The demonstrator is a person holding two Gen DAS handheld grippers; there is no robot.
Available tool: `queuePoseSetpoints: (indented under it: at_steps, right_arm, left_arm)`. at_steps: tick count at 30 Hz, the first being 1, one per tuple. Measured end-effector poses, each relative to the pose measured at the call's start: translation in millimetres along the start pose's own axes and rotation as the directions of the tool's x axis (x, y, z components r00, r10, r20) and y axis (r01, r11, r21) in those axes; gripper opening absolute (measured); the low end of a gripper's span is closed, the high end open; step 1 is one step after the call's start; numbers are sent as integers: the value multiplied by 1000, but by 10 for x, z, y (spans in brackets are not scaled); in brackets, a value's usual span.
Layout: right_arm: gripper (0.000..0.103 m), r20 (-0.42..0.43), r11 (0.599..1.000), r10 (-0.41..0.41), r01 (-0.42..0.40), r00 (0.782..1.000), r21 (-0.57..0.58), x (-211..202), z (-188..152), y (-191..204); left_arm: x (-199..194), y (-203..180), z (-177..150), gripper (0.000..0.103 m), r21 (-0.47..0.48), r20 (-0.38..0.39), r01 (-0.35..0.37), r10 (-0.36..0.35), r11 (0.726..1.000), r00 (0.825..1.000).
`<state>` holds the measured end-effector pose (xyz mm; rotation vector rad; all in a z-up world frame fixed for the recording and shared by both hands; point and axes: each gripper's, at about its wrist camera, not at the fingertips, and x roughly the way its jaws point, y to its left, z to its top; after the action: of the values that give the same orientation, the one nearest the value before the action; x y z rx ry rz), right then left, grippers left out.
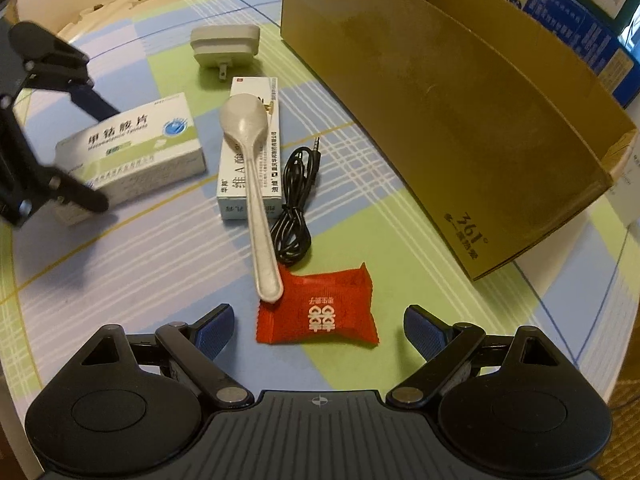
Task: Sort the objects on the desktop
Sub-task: 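Grasp the white Mecobalamin tablet box with left gripper while right tool approaches the red candy, then grasp the red candy packet with right gripper while left gripper holds the tablet box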
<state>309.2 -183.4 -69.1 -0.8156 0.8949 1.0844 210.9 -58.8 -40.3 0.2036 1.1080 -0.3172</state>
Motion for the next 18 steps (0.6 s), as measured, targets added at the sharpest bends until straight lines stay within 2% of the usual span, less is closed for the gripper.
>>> queuePoseSetpoints:
  at_steps: [6,8,9,13,15,18]
  right_arm:
    - [88,-26,999,36,-36,999,17,64,56,-62]
    - [80,-27,998,62,-61,998,28,58,58,-78]
    - [73,-26,996,78,-77,997,35,49,58,-86]
    - [53,-26,994,78,-76,997,74,-24,16,-78]
    - [48,-30,993,68,-65,997,94,-76,-38,-56]
    - [46,-46,990,52,-45,998,130,-167,-155,6]
  left_arm:
    - [23,-83,24,71,46,6,14,-14,999,1000]
    - [29,-92,28,71,54,8,14,-14,998,1000]
    - [31,-89,25,72,55,9,15,-15,998,1000]
    - [32,-88,23,72,54,10,14,-14,998,1000]
    - [32,-93,17,72,62,9,12,-13,998,1000]
    - [10,-131,-18,72,83,2,16,-17,996,1000]
